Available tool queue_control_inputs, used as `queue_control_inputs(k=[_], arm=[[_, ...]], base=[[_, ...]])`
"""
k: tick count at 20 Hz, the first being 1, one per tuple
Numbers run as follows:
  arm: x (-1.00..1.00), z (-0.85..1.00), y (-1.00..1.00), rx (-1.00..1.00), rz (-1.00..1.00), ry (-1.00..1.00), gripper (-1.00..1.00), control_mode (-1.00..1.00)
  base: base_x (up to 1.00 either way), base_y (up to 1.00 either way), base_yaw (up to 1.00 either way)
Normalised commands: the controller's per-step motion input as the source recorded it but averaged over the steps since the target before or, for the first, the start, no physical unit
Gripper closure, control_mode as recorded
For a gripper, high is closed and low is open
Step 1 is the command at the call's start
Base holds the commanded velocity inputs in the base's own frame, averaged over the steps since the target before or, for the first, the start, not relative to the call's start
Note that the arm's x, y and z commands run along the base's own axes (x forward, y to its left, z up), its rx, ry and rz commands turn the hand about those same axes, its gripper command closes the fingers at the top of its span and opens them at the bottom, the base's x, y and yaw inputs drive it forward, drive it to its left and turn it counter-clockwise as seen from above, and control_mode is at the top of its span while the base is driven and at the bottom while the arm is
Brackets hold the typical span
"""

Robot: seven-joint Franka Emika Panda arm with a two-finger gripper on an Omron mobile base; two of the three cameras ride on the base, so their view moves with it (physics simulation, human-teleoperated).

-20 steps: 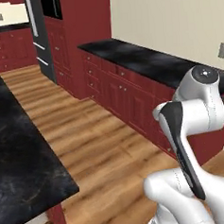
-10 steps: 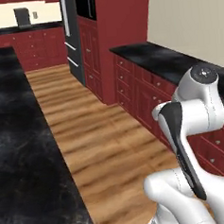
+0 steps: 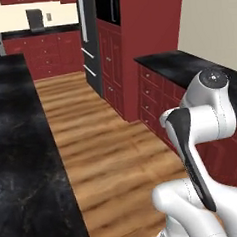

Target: Retrieve the tupperware and aluminum foil from the cabinet and place them on the dining counter near the plate with broccoli and potato to prepare for storing leftovers.

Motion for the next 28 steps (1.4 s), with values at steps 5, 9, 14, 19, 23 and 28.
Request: queue_control_inputs(k=[5, 9, 14, 19, 23, 28], arm=[[0.0, 0.0, 0.0, 0.0, 0.0, 0.0, -1.0, 1.0], [0.0, 0.0, 0.0, 0.0, 0.0, 0.0, -1.0, 1.0], [0.0, 0.0, 0.0, 0.0, 0.0, 0.0, -1.0, 1.0], [0.0, 0.0, 0.0, 0.0, 0.0, 0.0, -1.0, 1.0], [0.0, 0.0, 0.0, 0.0, 0.0, 0.0, -1.0, 1.0], [0.0, 0.0, 0.0, 0.0, 0.0, 0.0, -1.0, 1.0]], base=[[1.0, -0.01, 0.16], [1.0, 0.0, 0.18], [1.0, -0.13, 0.08], [1.0, -0.03, 0.08], [1.0, -0.12, 0.05], [1.0, -0.09, 0.05]])
